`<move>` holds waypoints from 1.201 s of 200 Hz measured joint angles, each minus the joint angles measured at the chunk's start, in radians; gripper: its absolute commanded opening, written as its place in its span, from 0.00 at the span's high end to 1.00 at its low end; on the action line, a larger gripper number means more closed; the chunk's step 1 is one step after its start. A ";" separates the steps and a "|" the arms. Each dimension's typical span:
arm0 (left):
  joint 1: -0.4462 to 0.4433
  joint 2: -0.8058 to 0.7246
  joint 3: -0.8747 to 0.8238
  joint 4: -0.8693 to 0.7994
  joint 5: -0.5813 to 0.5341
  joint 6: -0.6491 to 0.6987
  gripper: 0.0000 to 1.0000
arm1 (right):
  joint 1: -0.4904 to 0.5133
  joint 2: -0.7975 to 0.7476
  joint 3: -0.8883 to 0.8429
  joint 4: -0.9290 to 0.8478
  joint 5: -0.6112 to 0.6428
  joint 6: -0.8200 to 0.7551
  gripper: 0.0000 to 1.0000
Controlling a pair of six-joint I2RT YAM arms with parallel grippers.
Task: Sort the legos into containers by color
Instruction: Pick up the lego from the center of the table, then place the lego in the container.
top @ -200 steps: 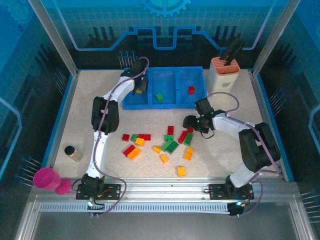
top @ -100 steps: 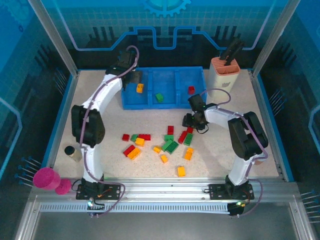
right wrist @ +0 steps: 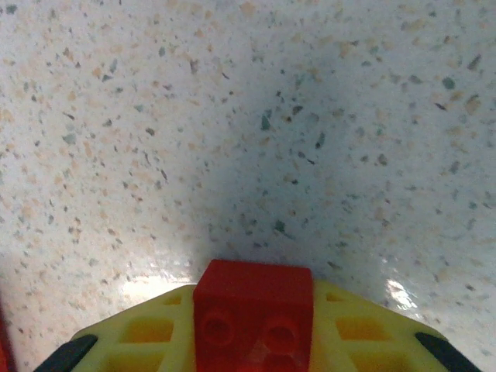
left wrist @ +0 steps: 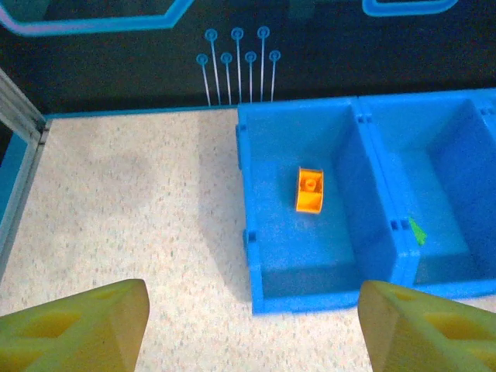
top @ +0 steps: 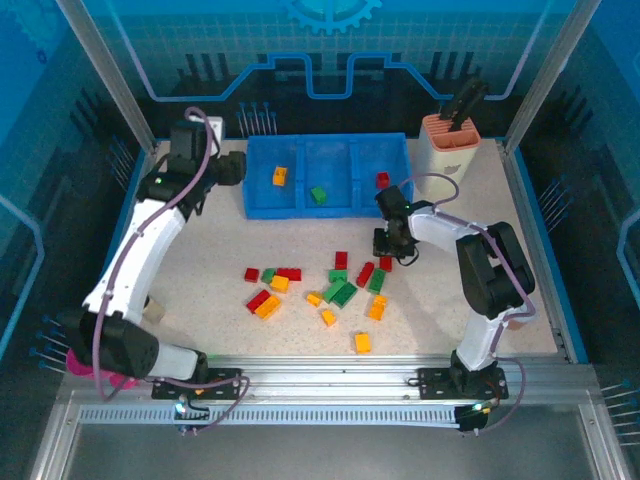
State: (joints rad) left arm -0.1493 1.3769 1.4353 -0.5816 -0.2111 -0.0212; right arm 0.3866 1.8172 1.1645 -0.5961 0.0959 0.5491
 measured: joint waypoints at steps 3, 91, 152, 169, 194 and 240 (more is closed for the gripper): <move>0.002 -0.011 -0.016 0.002 0.003 0.000 0.27 | -0.002 -0.003 0.007 -0.011 0.002 -0.008 0.77; 0.023 -0.144 -0.285 -0.004 0.087 -0.026 0.22 | -0.074 -0.016 0.518 -0.182 0.063 -0.217 0.78; 0.023 -0.240 -0.348 -0.043 0.124 -0.120 0.22 | -0.140 0.362 0.930 -0.200 0.054 -0.297 0.77; 0.023 -0.253 -0.378 -0.070 0.124 -0.152 0.22 | -0.140 0.451 1.027 -0.212 0.051 -0.316 0.78; 0.023 -0.279 -0.425 -0.110 0.130 -0.199 0.22 | -0.141 0.570 1.181 -0.235 0.046 -0.335 0.77; 0.023 -0.332 -0.514 -0.169 0.135 -0.279 0.20 | -0.141 0.678 1.267 -0.241 0.042 -0.372 0.74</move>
State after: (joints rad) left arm -0.1261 1.0447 0.9211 -0.7502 -0.0757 -0.3004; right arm 0.2459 2.4947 2.4313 -0.8371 0.1379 0.1768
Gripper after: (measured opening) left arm 0.796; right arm 0.301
